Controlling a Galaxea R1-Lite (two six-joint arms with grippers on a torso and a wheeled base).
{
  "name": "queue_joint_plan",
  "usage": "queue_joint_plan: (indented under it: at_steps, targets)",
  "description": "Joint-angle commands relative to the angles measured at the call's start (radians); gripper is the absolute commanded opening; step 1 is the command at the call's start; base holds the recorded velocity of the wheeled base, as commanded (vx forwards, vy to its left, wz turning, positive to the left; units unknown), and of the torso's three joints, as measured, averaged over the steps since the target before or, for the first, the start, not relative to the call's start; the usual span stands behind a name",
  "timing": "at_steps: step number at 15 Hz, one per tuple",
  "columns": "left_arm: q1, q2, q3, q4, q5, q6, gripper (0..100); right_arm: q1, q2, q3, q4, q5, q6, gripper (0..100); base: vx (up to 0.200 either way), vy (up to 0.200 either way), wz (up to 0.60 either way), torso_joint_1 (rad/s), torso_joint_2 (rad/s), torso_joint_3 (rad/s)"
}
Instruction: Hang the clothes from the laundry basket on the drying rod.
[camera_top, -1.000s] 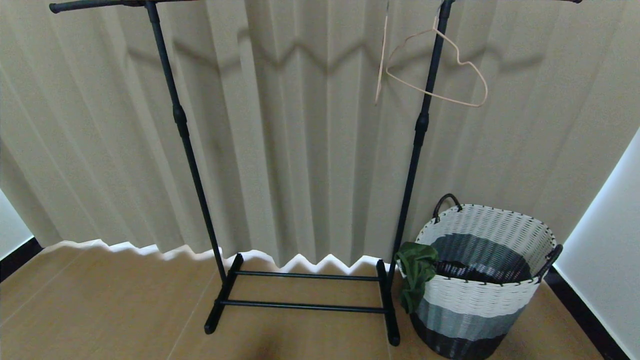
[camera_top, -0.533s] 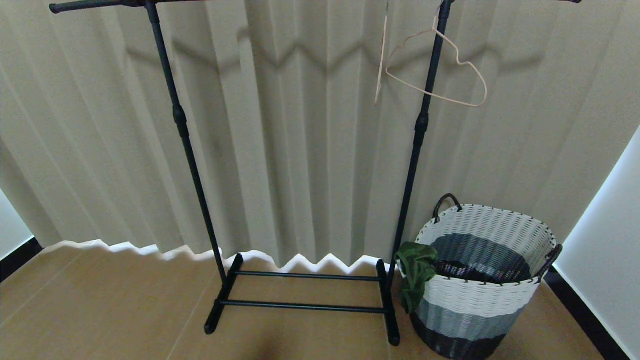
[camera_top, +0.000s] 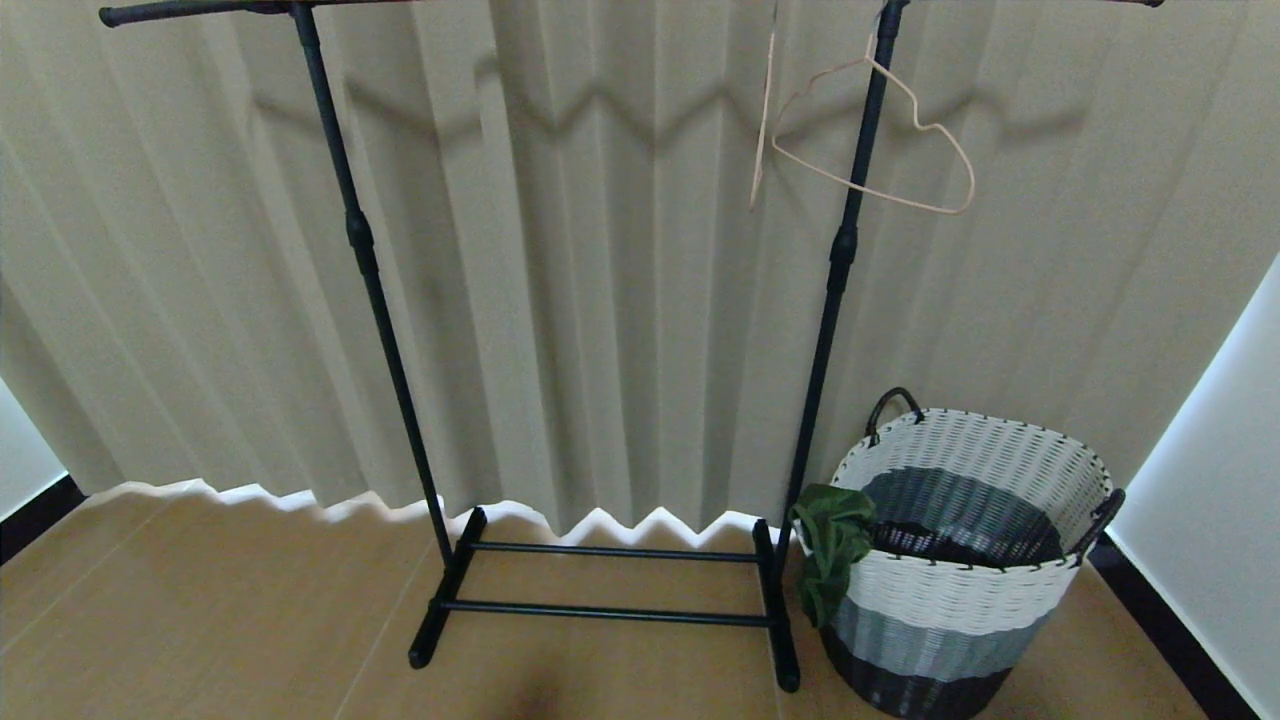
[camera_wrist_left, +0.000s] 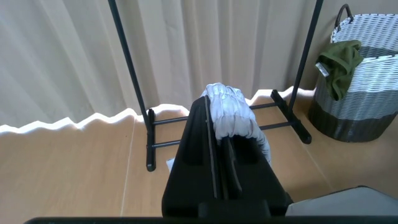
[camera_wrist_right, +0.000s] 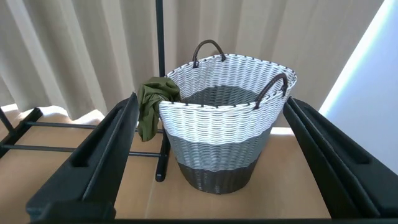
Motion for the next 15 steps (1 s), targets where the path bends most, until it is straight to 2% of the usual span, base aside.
queue_joint_plan:
  at_steps: [1,3,12,15]
  targets:
    - [0.000,0.001,0.000,0.001,0.000,0.000,0,0.000,-0.002,0.002,0.000,-0.002,0.007,100,0.200,0.000,0.00,-0.002,0.00,-0.002]
    - [0.000,0.001,0.001,0.001,0.000,0.000,0,0.000,-0.002,0.000,-0.002,-0.005,0.050,100,0.200,0.000,0.00,0.002,0.00,0.000]
    - [0.000,0.001,0.001,0.001,0.000,0.001,0,0.000,-0.002,0.000,-0.002,-0.004,0.041,100,0.200,0.000,0.00,0.004,0.00,0.003]
    - [0.000,0.002,0.001,0.001,0.000,0.003,0,0.000,-0.002,0.000,-0.002,-0.004,0.041,100,0.000,0.000,0.00,0.000,0.00,0.000]
